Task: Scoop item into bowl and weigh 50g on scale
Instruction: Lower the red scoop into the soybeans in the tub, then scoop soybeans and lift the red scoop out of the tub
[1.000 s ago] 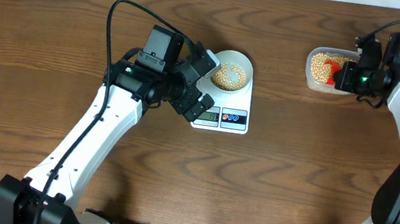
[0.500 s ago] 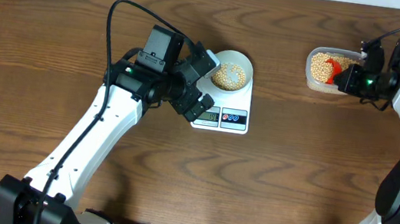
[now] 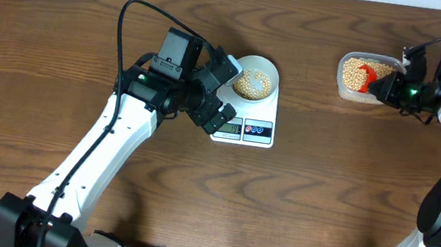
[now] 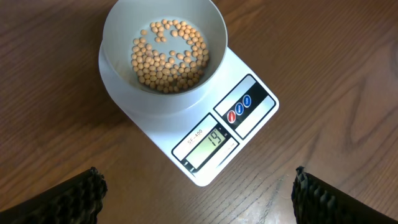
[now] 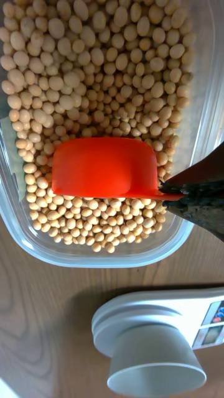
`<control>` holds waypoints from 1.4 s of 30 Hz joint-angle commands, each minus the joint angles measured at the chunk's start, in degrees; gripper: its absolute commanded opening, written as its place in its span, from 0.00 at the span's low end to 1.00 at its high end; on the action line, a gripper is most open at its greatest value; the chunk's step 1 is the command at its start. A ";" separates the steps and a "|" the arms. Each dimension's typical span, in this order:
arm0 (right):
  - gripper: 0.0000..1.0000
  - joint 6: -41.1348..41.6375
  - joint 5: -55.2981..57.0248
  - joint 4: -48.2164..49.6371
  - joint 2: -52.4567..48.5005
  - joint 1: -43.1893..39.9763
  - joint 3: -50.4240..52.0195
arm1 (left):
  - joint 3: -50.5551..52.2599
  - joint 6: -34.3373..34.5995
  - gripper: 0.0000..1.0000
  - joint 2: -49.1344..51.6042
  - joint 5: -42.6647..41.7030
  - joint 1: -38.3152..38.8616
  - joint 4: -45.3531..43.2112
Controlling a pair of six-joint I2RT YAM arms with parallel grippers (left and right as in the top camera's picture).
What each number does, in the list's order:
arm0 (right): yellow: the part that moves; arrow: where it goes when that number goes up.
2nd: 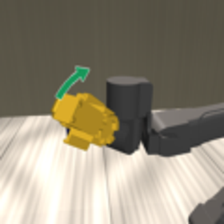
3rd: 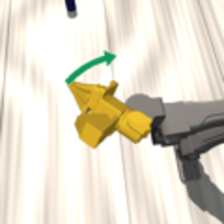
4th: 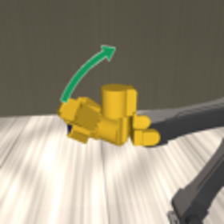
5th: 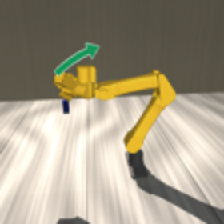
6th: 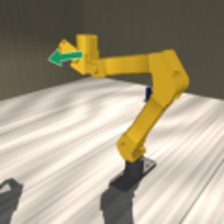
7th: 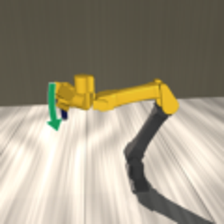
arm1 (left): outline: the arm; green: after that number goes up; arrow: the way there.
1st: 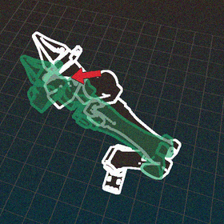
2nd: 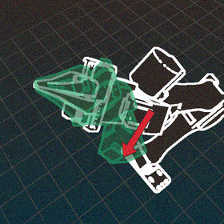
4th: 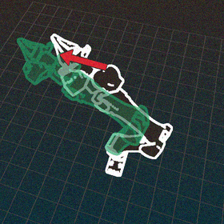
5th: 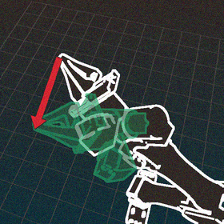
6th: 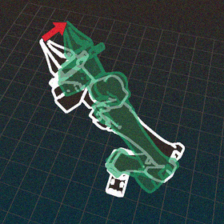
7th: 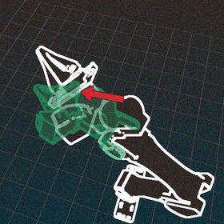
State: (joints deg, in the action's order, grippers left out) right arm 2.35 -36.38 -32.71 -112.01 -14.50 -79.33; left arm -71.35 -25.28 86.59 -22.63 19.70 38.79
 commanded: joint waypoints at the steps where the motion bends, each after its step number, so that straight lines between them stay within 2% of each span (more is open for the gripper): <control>1: 0.01 1.38 -3.43 0.17 -1.70 -0.81 0.44 | -0.11 0.74 0.98 0.22 -0.92 -0.02 0.17; 12: 0.01 2.36 -8.87 0.81 -2.82 -1.53 0.44 | -0.11 0.74 0.98 0.22 -0.92 -0.02 0.15; 42: 0.01 4.48 -14.23 1.42 -5.31 -2.73 0.44 | -0.11 0.76 0.98 0.22 -0.92 -0.02 0.17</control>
State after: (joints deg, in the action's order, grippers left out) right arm 5.98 -47.72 -30.98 -115.79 -16.86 -79.33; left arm -71.35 -25.28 86.59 -22.63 19.70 38.81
